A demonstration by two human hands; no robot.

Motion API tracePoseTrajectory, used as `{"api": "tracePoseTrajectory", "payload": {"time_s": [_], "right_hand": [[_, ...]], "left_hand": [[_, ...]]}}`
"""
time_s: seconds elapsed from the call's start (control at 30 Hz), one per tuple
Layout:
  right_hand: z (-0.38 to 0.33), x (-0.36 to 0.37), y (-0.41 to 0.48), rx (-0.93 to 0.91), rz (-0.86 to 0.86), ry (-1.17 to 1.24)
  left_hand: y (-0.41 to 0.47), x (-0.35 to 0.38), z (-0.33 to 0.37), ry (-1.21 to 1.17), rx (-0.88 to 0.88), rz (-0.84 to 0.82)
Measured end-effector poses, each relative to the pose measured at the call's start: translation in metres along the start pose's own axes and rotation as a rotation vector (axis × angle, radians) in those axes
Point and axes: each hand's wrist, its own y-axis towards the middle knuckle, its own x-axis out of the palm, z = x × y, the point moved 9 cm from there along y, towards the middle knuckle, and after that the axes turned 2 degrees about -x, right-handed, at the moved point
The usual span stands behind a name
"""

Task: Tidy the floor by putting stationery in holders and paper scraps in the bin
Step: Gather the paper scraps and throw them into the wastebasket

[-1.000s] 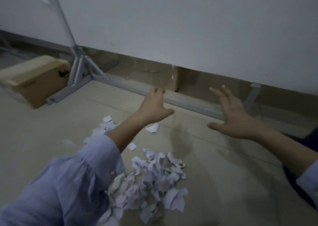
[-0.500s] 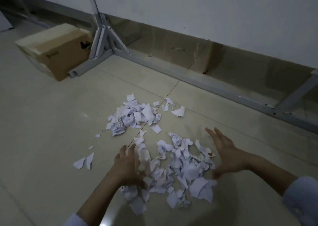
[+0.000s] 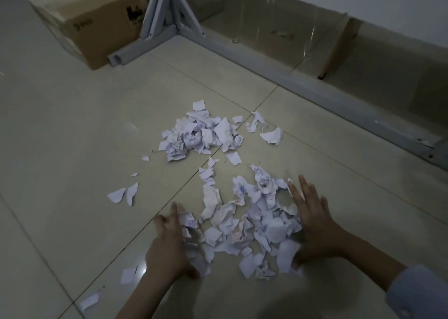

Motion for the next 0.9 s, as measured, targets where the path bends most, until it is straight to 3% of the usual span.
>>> {"api": "tracePoseTrajectory", "payload": {"time_s": [0.13,0.67,0.9], "right_hand": [[-0.008,-0.006,0.011,-0.056,0.035,-0.038],[-0.061,-0.004,0.063,-0.331,0.147,-0.166],[-0.064,-0.004,0.065,-0.434,0.299,0.063]], "left_hand": [[0.005,0.006,0.026,-0.074,0.062,-0.024],[0.02,0.026,0.105,0.03,0.276,-0.029],[0.025,0.031,0.124,0.003,0.333,-0.023]]}}
